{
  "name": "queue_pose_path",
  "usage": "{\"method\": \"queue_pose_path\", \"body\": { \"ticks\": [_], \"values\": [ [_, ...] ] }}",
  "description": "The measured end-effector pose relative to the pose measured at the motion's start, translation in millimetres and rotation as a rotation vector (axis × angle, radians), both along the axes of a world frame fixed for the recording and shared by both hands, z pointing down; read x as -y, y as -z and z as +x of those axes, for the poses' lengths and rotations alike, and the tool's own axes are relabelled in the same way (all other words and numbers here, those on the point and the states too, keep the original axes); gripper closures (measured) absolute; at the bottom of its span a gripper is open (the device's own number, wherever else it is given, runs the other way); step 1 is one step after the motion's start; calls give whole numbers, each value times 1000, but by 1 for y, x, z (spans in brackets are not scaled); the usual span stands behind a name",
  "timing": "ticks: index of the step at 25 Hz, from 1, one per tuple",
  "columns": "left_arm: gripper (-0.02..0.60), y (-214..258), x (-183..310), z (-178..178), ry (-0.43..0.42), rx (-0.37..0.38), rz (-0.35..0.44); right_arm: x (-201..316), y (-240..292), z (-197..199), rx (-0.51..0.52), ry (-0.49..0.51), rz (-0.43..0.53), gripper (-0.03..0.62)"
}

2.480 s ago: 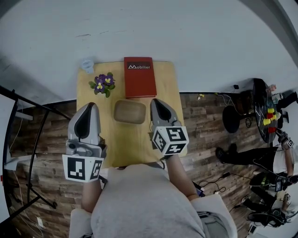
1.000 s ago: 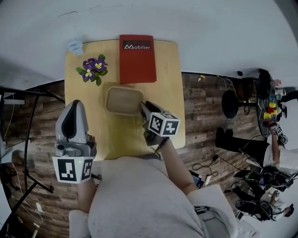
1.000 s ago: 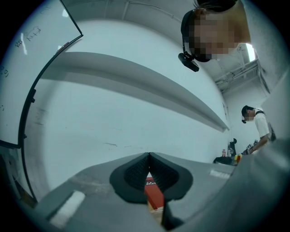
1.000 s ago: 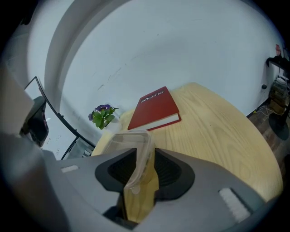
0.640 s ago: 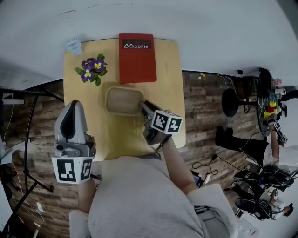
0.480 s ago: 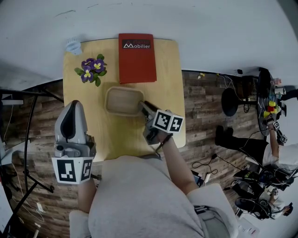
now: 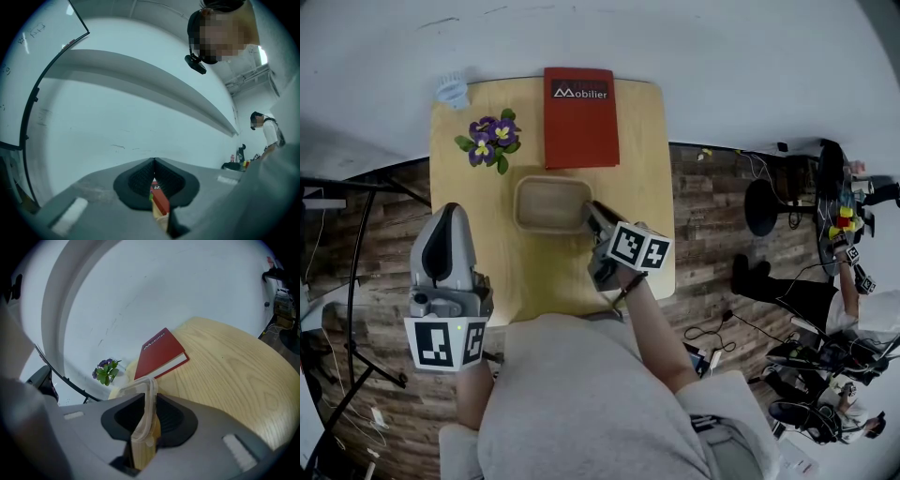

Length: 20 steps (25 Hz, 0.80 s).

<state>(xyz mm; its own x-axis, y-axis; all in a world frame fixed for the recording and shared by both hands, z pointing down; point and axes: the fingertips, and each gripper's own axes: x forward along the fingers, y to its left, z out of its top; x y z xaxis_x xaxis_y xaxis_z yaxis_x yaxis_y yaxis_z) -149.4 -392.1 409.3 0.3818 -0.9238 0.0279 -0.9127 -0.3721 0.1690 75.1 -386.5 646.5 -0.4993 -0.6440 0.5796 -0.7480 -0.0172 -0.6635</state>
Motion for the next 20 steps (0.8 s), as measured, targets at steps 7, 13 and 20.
{"method": "queue_pose_path", "body": {
  "ticks": [7, 13, 20],
  "values": [
    [577, 1, -2, -2, -5, 0, 1, 4, 3, 4, -113, -3, 35, 553],
    [577, 4, -7, -6, 0, 4, 8, 1, 5, 7, -182, -1, 57, 553],
    [577, 10, -15, -5, 0, 7, 18, 2, 18, 6, -281, 21, 127, 553]
  ]
}}
